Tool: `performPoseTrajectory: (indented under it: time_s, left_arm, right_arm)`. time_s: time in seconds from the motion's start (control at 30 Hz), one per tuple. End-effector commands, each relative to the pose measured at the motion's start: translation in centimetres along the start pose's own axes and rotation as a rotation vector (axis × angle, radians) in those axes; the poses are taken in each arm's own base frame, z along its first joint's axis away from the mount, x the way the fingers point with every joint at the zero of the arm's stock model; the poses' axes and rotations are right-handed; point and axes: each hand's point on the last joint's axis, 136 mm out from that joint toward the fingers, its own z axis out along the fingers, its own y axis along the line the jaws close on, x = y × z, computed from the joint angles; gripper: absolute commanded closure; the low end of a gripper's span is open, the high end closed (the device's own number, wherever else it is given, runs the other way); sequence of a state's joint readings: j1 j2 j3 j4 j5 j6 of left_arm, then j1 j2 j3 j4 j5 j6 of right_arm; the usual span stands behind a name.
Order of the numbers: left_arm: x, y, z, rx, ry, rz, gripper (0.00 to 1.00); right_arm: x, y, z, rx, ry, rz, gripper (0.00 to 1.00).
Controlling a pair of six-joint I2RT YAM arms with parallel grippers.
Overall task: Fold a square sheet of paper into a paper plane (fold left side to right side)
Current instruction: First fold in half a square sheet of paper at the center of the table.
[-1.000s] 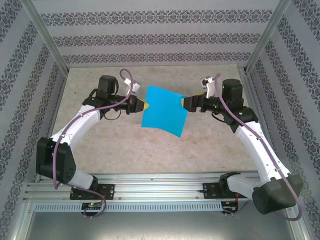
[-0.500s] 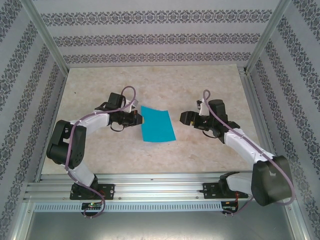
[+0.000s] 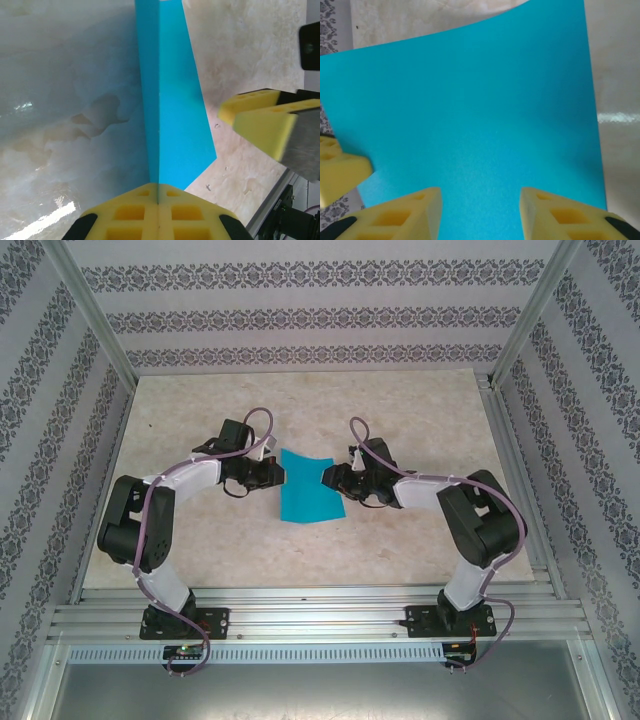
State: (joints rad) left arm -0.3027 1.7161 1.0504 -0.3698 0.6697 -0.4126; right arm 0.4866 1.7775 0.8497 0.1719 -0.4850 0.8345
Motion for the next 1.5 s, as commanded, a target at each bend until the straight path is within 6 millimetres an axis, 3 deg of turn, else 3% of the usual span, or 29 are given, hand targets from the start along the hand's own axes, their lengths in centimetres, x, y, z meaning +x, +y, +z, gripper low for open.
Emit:
performPoseTrajectory:
  time_s: [0.0, 0.2, 0.43, 0.77, 1.1, 1.27, 1.47]
  left_arm:
    - [-0.2, -0.3, 0.3, -0.004, 0.011, 0.015, 0.86]
    - [-0.5, -1.0, 1.0, 0.07, 0.012, -0.006, 0.67]
    - [-1.4, -2.5, 0.9, 0.146, -0.006, -0.01, 0.62]
    - [-2.3, -2.7, 1.6, 0.167, -0.017, -0.027, 0.6]
    - [-3.0, -3.1, 2.9, 0.166, -0.011, -0.027, 0.58]
    - [-3.2, -3.1, 3.3, 0.162, -0.008, -0.026, 0.58]
    - [-3.2, -3.2, 3.6, 0.156, -0.004, -0.023, 0.58]
  right_arm:
    - [-1.1, -0.2, 1.1, 0.021, -0.031, 0.032, 0.57]
    - [0.3, -2.6, 2.2, 0.118, 0.028, 0.04, 0.57]
    - [1.1, -3.7, 2.5, 0.157, 0.054, 0.037, 0.57]
    - [-1.4, 1.3, 1.0, -0.024, -0.027, -0.035, 0.53]
    - [-1.3, 1.5, 0.4, -0.03, -0.031, -0.043, 0.52]
    - [-1.3, 3.3, -1.0, -0.097, -0.047, -0.069, 0.47]
    - [0.1, 5.3, -1.6, -0.186, -0.005, -0.051, 0.42]
